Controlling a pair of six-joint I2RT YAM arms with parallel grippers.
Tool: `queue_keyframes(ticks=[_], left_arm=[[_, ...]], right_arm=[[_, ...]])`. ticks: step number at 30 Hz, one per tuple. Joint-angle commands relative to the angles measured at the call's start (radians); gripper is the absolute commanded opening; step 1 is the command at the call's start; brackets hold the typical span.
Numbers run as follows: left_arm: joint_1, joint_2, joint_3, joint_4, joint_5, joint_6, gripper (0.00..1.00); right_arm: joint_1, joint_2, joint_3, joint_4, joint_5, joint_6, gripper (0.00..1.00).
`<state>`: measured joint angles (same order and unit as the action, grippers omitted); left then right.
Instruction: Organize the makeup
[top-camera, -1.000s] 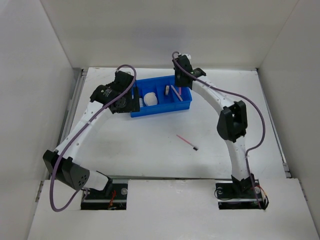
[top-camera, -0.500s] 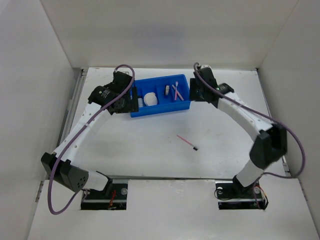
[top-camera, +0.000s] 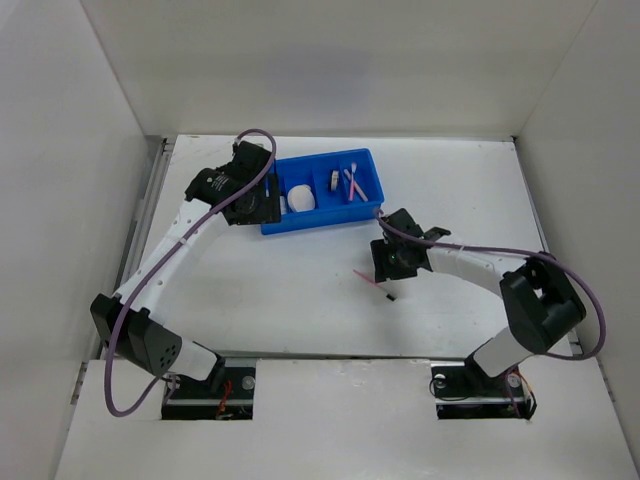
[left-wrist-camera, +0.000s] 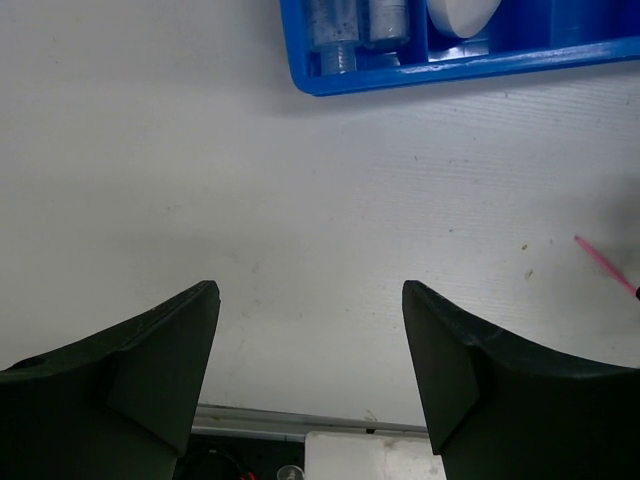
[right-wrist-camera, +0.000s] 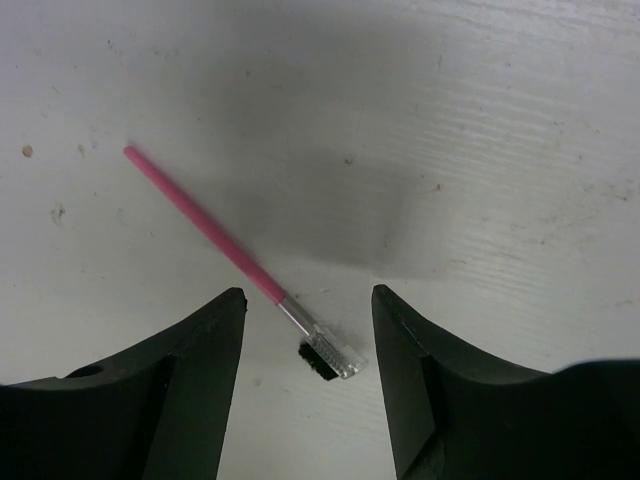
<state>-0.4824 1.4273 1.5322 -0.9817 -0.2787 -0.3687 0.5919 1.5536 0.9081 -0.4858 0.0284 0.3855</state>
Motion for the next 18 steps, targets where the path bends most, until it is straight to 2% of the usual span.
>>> queue_keyframes(ticks=[1,6,10,14,15,18], left_arm=[[-0.004,-0.011,0.037,0.017,0.013,-0.007,0.7],[-0.004,-0.011,0.046,0.008,0.004,-0.007,0.7],[-0.004,-0.011,0.046,0.008,0.004,-0.007,0.7],[-0.004,-0.011,0.046,0.008,0.004,-0.007,0.7],[-0.004,-0.011,0.046,0.008,0.004,-0.007,0.7],[-0.004,-0.011,0.046,0.008,0.004,-0.007,0.7]], right_arm=[[0.014,0.016,0.02,0.108,-0.027,0.033,0.6],[0.058,0.068,0.02,0.142,-0.038,0.033,0.58],[0.134,0.118,0.02,0.116,0.037,0.055,0.51],[0.184,0.184,0.058,0.055,0.142,0.121,0.36],[0.193,0.203,0.067,0.055,0.142,0.139,0.27],[0.194,0.214,0.08,0.033,0.159,0.21,0.16]])
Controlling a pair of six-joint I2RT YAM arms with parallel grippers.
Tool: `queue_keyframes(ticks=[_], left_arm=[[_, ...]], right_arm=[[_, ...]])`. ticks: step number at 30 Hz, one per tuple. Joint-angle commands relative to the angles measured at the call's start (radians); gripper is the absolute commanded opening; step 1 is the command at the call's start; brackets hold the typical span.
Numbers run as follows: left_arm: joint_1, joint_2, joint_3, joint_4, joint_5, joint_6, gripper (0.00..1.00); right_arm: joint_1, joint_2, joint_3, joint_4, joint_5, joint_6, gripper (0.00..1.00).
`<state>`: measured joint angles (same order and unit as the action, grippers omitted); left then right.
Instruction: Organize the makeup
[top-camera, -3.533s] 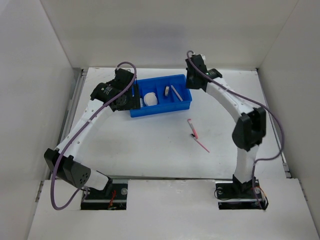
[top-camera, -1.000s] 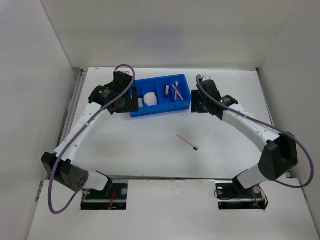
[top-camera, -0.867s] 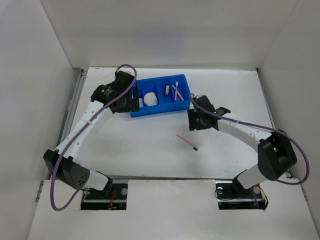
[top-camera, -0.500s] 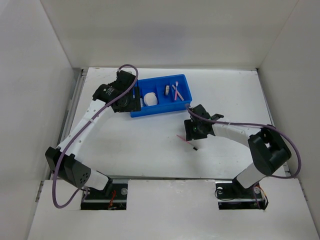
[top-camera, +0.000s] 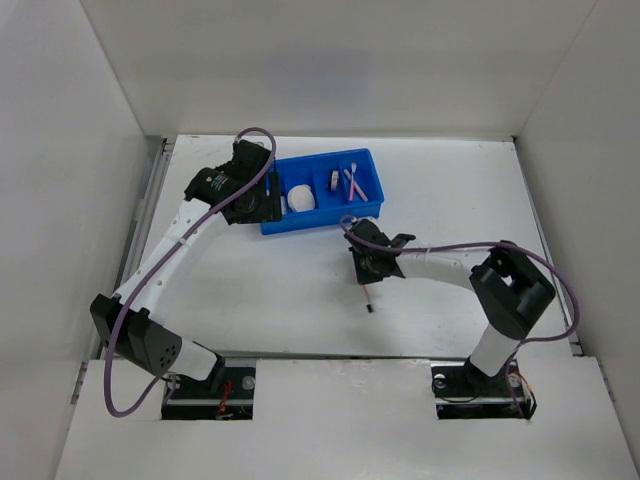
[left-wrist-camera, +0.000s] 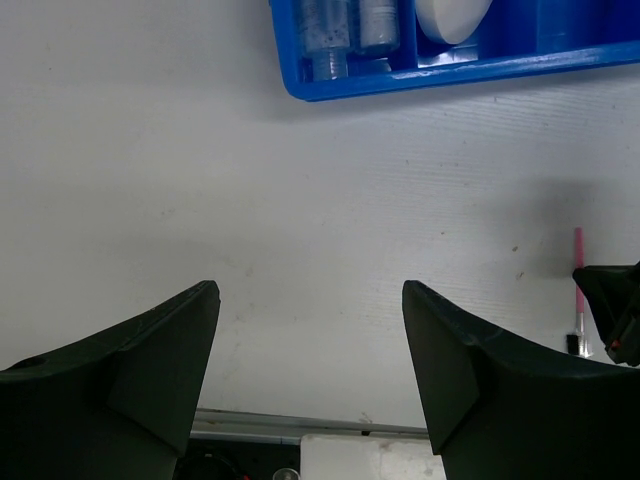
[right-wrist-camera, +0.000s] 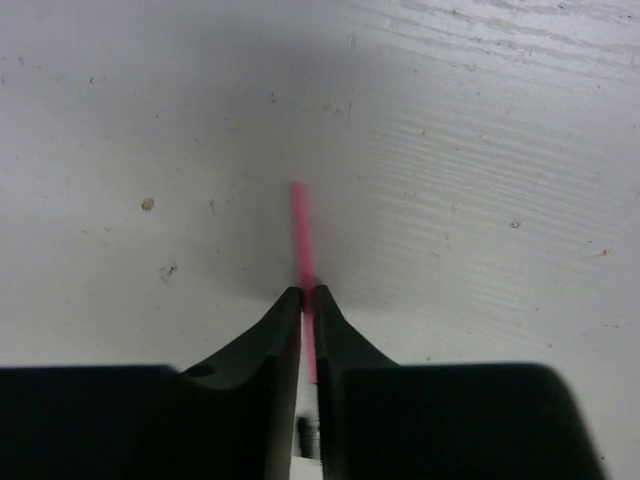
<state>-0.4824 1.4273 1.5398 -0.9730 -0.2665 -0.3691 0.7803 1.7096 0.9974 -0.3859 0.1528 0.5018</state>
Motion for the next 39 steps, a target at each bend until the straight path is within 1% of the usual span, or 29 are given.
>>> queue_keyframes(ticks=[1,3,6,8,11,13,14,17,18,20,21,24,25,27,28,29,31,32,33,35,37,38,39], left_arm=[[-0.004,-0.011,0.039,-0.001,-0.008,-0.007,0.7],[-0.004,-0.011,0.029,-0.001,-0.008,0.002,0.7],[-0.004,-0.011,0.02,-0.001,-0.017,0.012,0.7],[-0.004,-0.011,0.02,-0.001,-0.017,0.012,0.7],[-0.004,-0.011,0.02,-0.001,-0.028,0.021,0.7],[-0.004,-0.011,0.02,-0.001,-0.037,0.021,0.7],[-0.004,-0.011,0.029,-0.001,-0.037,0.03,0.7],[-0.004,-0.011,0.029,-0.001,-0.037,0.03,0.7],[-0.004,-0.011,0.029,-0.001,-0.037,0.03,0.7],[-0.004,-0.011,0.029,0.008,-0.028,0.03,0.7],[-0.004,-0.011,0.029,0.008,-0.028,0.03,0.7],[-0.004,-0.021,0.029,0.008,-0.037,0.03,0.7],[-0.004,-0.021,0.029,0.008,-0.037,0.03,0.7],[-0.004,-0.021,0.029,-0.003,-0.037,0.021,0.7],[-0.004,-0.021,0.029,-0.003,-0.037,0.021,0.7],[-0.004,-0.03,0.029,-0.003,-0.037,0.021,0.7],[-0.004,-0.03,0.029,-0.003,-0.037,0.021,0.7],[-0.004,-0.03,0.029,-0.003,-0.037,0.021,0.7],[-0.004,-0.03,0.029,-0.012,-0.037,0.021,0.7],[-0.004,-0.03,0.029,-0.021,-0.051,0.021,0.7],[-0.004,-0.03,0.04,-0.047,-0.075,0.021,0.7],[-0.004,-0.03,0.04,-0.047,-0.076,0.021,0.72],[-0.004,-0.03,0.04,-0.047,-0.076,0.021,0.73]], right_arm=[[0.005,0.067,0.004,-0.076,0.043,0.112,0.1],[0.014,0.078,0.014,-0.102,0.056,0.135,0.05],[0.023,0.078,0.043,-0.111,0.067,0.135,0.03],[0.023,0.068,0.066,-0.133,0.088,0.135,0.0],[0.023,0.018,0.124,-0.191,0.131,0.135,0.0],[0.023,-0.05,0.162,-0.223,0.154,0.118,0.0],[-0.007,-0.068,0.179,-0.238,0.183,0.106,0.0],[-0.085,-0.103,0.269,-0.269,0.192,0.06,0.0],[-0.102,-0.104,0.33,-0.269,0.192,0.043,0.0],[-0.139,-0.071,0.406,-0.269,0.192,0.0,0.0],[-0.173,-0.05,0.491,-0.269,0.192,-0.015,0.0],[-0.226,0.073,0.637,-0.269,0.192,-0.075,0.0],[-0.239,0.144,0.741,-0.269,0.192,-0.088,0.0],[-0.26,0.218,0.849,-0.29,0.192,-0.12,0.0],[-0.269,0.254,0.954,-0.291,0.192,-0.12,0.0],[-0.285,0.322,1.005,-0.304,0.192,-0.138,0.01],[-0.297,0.387,1.099,-0.324,0.192,-0.152,0.01],[-0.308,0.418,1.182,-0.338,0.183,-0.161,0.01],[-0.308,0.47,1.214,-0.338,0.183,-0.17,0.01],[-0.326,0.51,1.277,-0.338,0.172,-0.17,0.03],[-0.326,0.532,1.287,-0.32,0.172,-0.181,0.1],[-0.326,0.544,1.287,-0.311,0.163,-0.181,0.19],[-0.326,0.553,1.3,-0.311,0.163,-0.181,0.4]])
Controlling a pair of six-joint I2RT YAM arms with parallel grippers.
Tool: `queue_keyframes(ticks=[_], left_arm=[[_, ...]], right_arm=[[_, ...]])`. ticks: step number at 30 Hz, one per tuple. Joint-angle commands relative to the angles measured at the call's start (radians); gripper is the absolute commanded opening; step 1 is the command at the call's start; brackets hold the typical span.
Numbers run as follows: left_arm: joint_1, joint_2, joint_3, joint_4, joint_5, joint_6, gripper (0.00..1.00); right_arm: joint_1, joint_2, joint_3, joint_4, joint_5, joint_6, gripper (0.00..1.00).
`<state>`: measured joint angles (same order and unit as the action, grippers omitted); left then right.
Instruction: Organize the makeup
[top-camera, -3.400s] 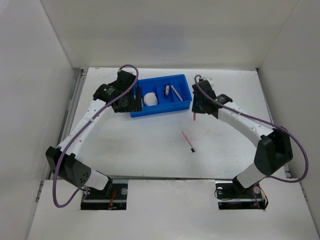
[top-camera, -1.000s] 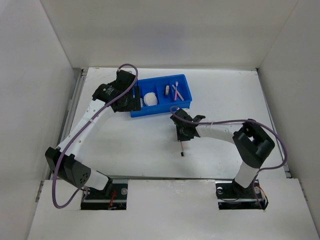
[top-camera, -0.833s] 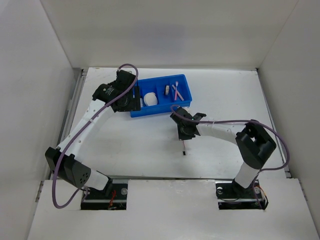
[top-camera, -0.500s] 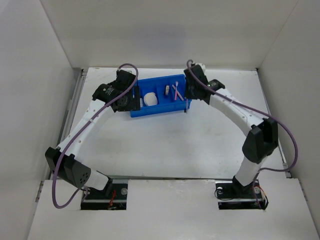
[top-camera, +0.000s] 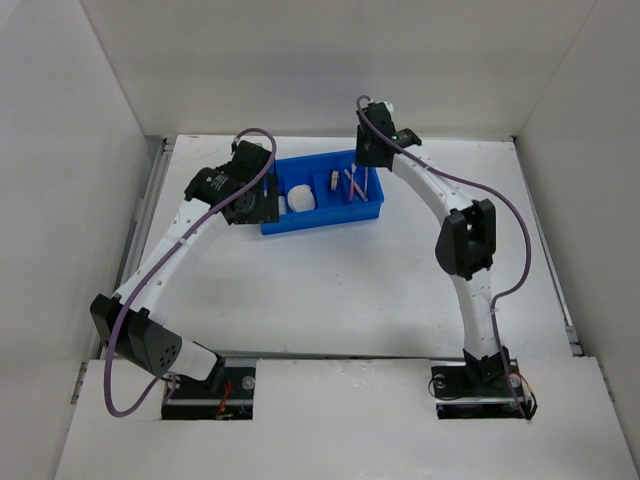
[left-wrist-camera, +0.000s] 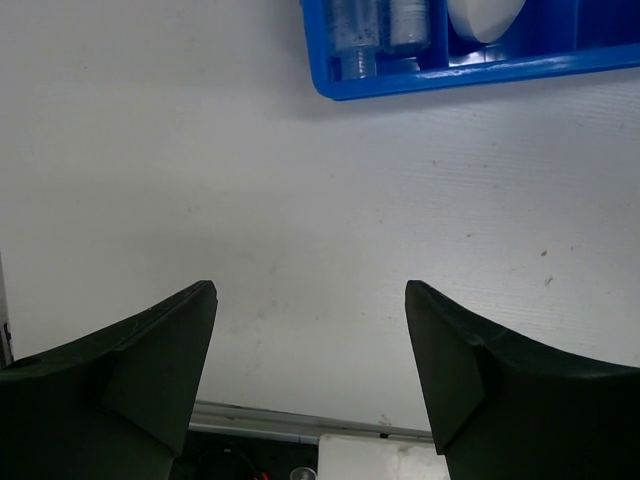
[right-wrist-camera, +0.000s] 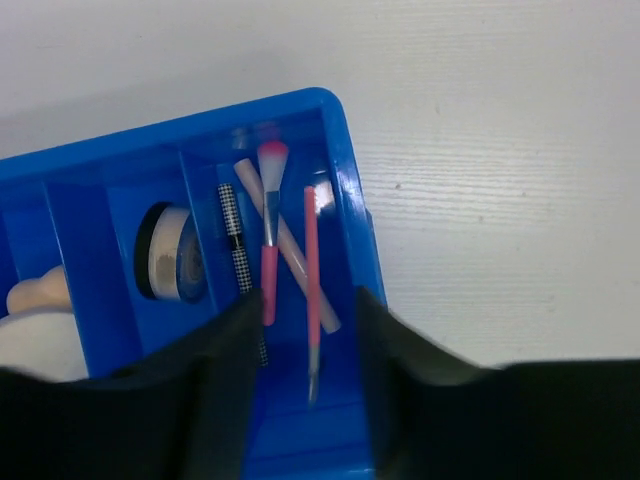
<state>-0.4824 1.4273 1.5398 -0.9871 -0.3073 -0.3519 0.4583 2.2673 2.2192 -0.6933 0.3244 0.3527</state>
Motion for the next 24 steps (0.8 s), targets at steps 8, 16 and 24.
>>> queue_keyframes(ticks=[8,16,24], left_arm=[[-0.004,-0.03,0.06,-0.051,-0.044,0.004,0.93],[-0.004,-0.03,0.017,-0.01,-0.053,0.013,1.0],[0.108,-0.03,-0.006,0.068,0.019,0.047,1.0]], right_arm=[[-0.004,-0.185,0.011,-0.026,0.102,-0.014,0.82],[-0.131,-0.659,-0.488,-0.054,0.219,0.184,1.0],[-0.377,-1.064,-0.91,-0.101,0.156,0.204,1.0]])
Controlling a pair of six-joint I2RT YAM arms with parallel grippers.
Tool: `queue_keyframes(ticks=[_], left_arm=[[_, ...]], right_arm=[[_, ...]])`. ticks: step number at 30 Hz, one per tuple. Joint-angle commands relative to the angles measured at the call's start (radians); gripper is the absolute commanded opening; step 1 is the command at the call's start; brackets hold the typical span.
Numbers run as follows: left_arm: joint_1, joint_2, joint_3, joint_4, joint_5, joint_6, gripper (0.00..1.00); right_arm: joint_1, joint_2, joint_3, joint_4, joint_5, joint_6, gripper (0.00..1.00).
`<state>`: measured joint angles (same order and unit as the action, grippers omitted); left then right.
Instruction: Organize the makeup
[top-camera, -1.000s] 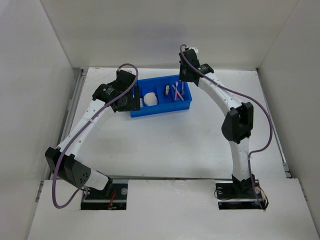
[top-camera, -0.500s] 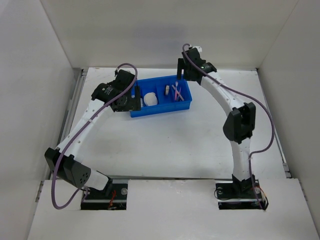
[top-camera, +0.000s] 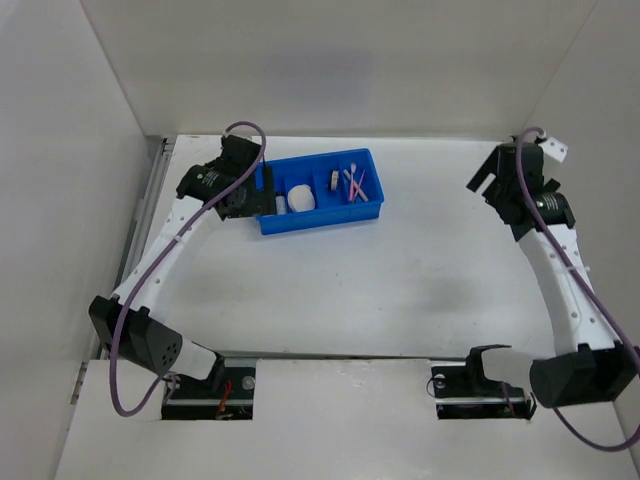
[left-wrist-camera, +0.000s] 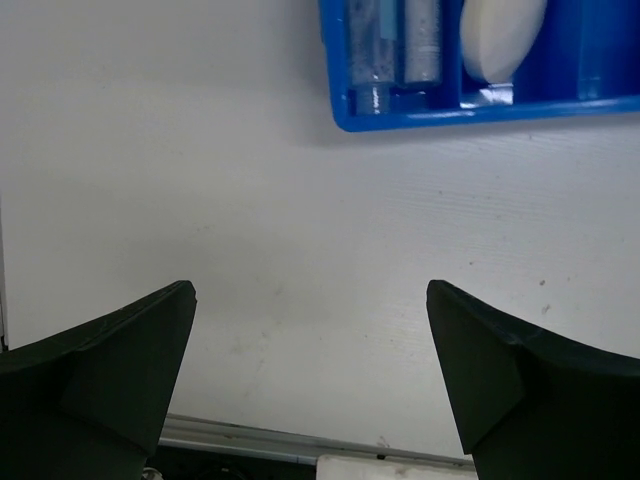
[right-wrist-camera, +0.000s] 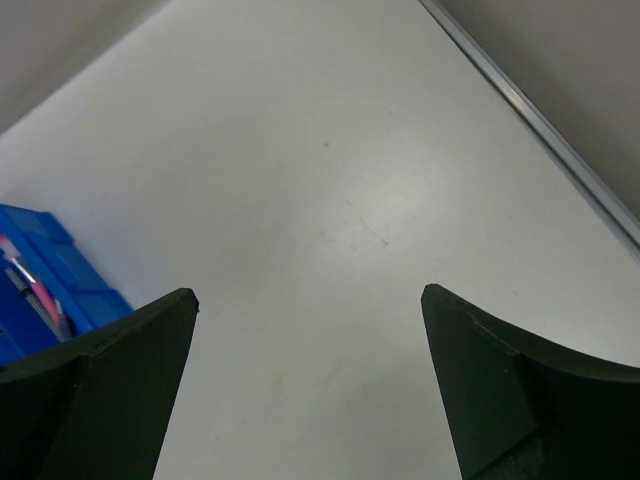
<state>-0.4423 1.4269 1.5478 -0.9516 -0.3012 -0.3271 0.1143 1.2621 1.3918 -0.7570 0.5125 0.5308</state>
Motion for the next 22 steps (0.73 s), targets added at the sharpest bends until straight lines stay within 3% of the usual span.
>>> queue_keyframes(ticks=[1,10,15,22], left_arm=[[0.083,-0.029,-0.014,0.033,0.013,0.01,1.0],[0.226,0.021,-0.104,0.033,-0.087,-0.15,1.0],[0.408,0.004,-0.184,0.046,0.069,-0.222,1.0],[0.442,-0.043,-0.221,0.066,0.119,-0.221,1.0]], right_arm=[[-0.05,-0.079,-0.103,-0.038,-0.052,0.026,1.0],[-0.085,-0.196,-0.221,-0.038,-0.183,0.058,1.0],[-0.085,-0.196,-0.212,-0.038,-0.146,0.067,1.0],[-0.085,-0.216,-0.224,-0.047,-0.101,0.067,1.0]])
